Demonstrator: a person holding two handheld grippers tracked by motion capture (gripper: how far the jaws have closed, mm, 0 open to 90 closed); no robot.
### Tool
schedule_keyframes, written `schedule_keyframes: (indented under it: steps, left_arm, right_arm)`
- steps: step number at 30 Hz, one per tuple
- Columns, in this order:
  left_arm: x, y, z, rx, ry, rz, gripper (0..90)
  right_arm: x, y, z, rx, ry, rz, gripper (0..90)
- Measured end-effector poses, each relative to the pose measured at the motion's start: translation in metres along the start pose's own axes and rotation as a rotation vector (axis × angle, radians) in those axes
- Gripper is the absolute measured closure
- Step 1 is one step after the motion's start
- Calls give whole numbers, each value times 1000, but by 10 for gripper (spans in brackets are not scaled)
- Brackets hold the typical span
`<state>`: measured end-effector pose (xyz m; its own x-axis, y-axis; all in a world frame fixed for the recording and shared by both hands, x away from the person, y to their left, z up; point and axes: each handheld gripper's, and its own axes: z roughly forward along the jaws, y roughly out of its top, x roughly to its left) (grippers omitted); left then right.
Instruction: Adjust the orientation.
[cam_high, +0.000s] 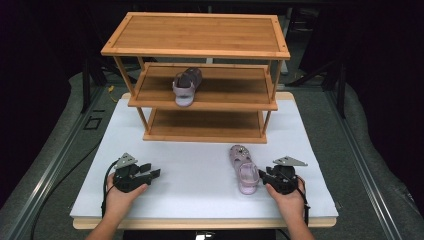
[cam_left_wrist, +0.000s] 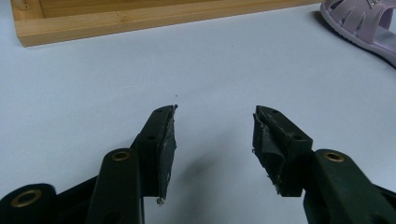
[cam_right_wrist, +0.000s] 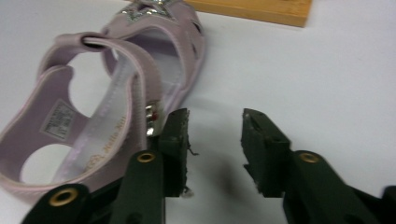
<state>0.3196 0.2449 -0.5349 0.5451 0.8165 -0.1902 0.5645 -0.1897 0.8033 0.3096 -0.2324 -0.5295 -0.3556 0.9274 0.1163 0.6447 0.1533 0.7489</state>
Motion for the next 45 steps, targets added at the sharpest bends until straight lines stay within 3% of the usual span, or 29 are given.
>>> schedule_keyframes:
  steps: [2,3,6,7,9,11,12,13,17,18,19,20,23,24,28,30,33,35,36,38,41,45]
  left_arm:
    - [-1,-1,-1,-1,-4,0,480]
    - [-1,-1,-2,-4,-2,0,479]
    - [0,-1,-2,-8,-2,-7,478]
    - [1,-1,-2,-7,0,-10,478]
    - [2,-1,-1,-3,-2,-18,478]
    - [2,-1,-1,-1,-5,-21,477]
    - [1,-1,-1,1,-7,-21,476]
    - [1,-1,-1,1,-7,-21,476]
    - [1,-1,0,6,-11,-17,474]
    - [1,-1,0,10,-11,-18,474]
    - [1,-2,0,9,-12,-19,474]
    - [2,-2,0,11,-13,-24,474]
    - [3,-2,0,11,-15,-26,474]
    - [3,-2,0,11,-16,-28,474]
    - [3,-2,0,13,-17,-28,474]
    - [3,-2,1,16,-18,-31,474]
    - [3,-2,1,24,-20,-30,473]
    - [3,-3,2,27,-22,-33,474]
    - [3,-3,2,28,-22,-34,473]
    - [4,-3,2,28,-23,-37,473]
    - [4,-3,2,28,-24,-43,474]
    - [4,-3,1,26,-25,-45,474]
  right_arm:
    - [-3,3,-3,1,-32,14,571]
    - [-7,9,-10,-8,-77,29,541]
    - [-8,20,-21,-16,-58,54,532]
    - [-6,26,-26,-2,-19,45,529]
    - [5,41,-33,64,-36,-51,549]
    - [14,51,-35,135,27,-82,549]
    - [20,59,-33,196,58,-92,553]
    - [20,59,-33,196,58,-92,553]
    - [27,71,-17,334,68,-120,615]
    - [29,73,-8,390,50,-141,630]
    - [29,73,-8,390,50,-141,630]
    - [29,75,1,442,61,-147,652]
    - [30,76,8,477,77,-152,706]
    - [31,78,12,506,68,-165,770]
    - [30,84,14,536,53,-203,802]
    - [28,89,14,554,27,-229,807]
    - [25,93,16,594,34,-243,799]
    - [24,94,20,628,64,-246,764]
    - [26,96,23,664,55,-274,730]
    - [26,97,26,679,88,-264,733]
    - [27,98,30,714,45,-289,737]
    - [24,95,35,736,53,-282,754]
